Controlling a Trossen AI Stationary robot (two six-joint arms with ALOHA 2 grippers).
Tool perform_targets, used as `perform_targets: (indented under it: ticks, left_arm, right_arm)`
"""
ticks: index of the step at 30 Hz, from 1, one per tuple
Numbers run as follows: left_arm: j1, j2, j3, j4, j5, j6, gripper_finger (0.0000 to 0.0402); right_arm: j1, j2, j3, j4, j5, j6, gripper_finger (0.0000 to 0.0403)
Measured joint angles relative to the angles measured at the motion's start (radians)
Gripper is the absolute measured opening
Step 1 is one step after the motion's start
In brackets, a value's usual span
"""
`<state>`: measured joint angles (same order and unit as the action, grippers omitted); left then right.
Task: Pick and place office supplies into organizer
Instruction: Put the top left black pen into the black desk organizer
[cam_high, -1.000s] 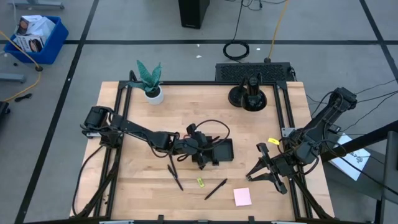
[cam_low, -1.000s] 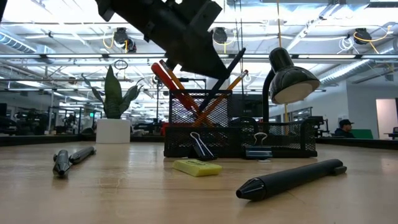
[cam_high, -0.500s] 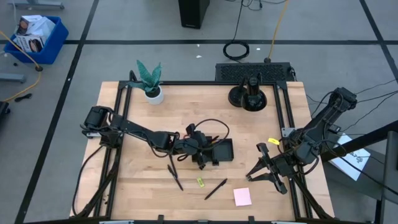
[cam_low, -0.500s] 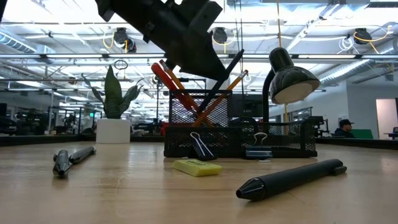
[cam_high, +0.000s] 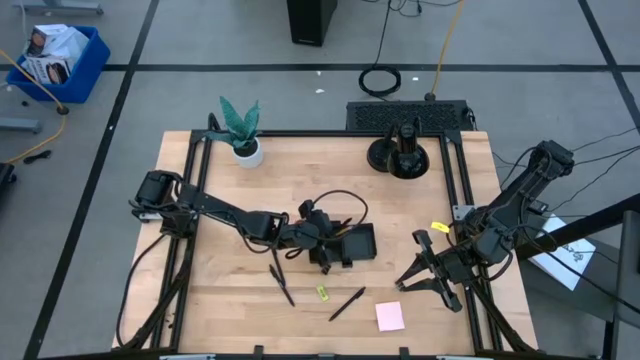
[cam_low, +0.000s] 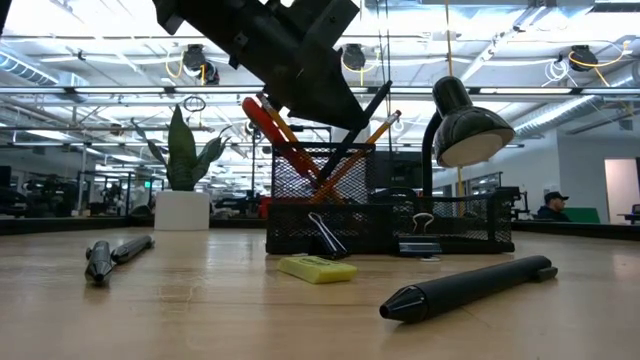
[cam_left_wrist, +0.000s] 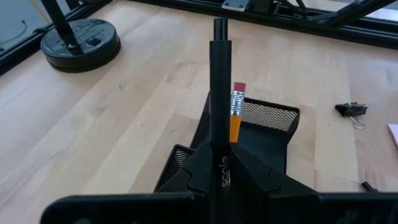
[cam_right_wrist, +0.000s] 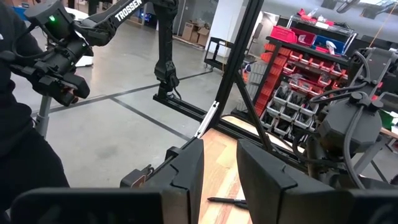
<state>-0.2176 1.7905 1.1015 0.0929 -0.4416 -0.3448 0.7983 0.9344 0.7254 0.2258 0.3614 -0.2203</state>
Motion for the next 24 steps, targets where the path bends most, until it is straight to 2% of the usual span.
perform_targets:
  ticks: [13, 24]
  left_arm:
    - [0.0, 0.0, 0.0, 0.001, -0.001, 0.003, 0.0047]
    - [0.0, 0.0, 0.0, 0.001, -0.004, 0.031, 0.0087]
  right_arm:
    - [0.0, 0.0, 0.0, 0.0, 0.0, 0.025, 0.0089]
    - [0.0, 0.0, 0.0, 0.0, 0.0, 0.025, 0.0089]
